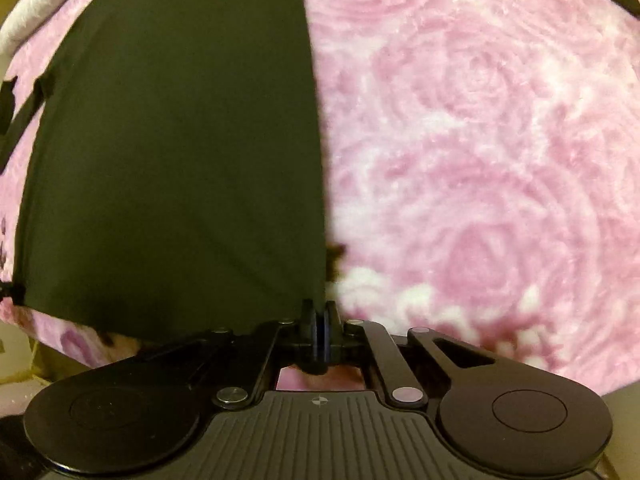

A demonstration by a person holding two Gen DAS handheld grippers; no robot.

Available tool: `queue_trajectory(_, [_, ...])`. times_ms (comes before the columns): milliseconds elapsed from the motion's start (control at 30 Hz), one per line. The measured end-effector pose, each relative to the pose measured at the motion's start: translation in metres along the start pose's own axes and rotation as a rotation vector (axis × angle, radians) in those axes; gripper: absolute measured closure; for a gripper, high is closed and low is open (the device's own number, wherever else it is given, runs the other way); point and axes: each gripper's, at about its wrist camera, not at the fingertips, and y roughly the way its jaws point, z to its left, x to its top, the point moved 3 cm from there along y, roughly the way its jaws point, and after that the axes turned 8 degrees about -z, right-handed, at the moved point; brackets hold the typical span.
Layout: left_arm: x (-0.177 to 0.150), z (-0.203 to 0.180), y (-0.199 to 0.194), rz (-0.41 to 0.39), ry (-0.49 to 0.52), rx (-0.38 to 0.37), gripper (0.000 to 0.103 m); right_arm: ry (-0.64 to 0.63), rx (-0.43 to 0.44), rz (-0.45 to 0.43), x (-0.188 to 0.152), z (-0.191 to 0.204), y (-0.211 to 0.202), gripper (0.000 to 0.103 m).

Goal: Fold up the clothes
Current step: 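Pinch the shirt hem with both grippers and lift it to straighten, then lower the hem onto the bed and open both grippers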

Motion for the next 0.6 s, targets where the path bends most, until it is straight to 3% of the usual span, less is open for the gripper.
queue_trajectory(133, [0.006,0.001,0.0,0.034,0.003,0.001,0.1,-0.045,0.008,0.093,0.002,-0.012,0.001,0.101])
queue_trajectory(233, [0.011,0.006,-0.004,0.071,0.003,0.027,0.095,-0.082,-0.059,0.131,0.002,-0.024,-0.002,0.093])
queue_trajectory(333, [0.016,0.016,-0.017,0.061,-0.004,0.067,0.09,-0.149,-0.116,0.079,0.017,-0.027,-0.017,0.083])
queue_trajectory(433, [0.024,0.035,-0.034,0.017,-0.006,0.157,0.086,-0.217,-0.168,-0.022,0.044,-0.027,-0.033,0.062])
queue_trajectory(533, [0.033,0.055,-0.052,-0.027,-0.008,0.249,0.072,-0.267,-0.166,-0.137,0.077,-0.023,-0.044,0.058])
queue_trajectory(600, [0.037,0.073,-0.064,-0.062,0.011,0.315,0.072,-0.27,-0.117,-0.18,0.099,-0.014,-0.045,0.057])
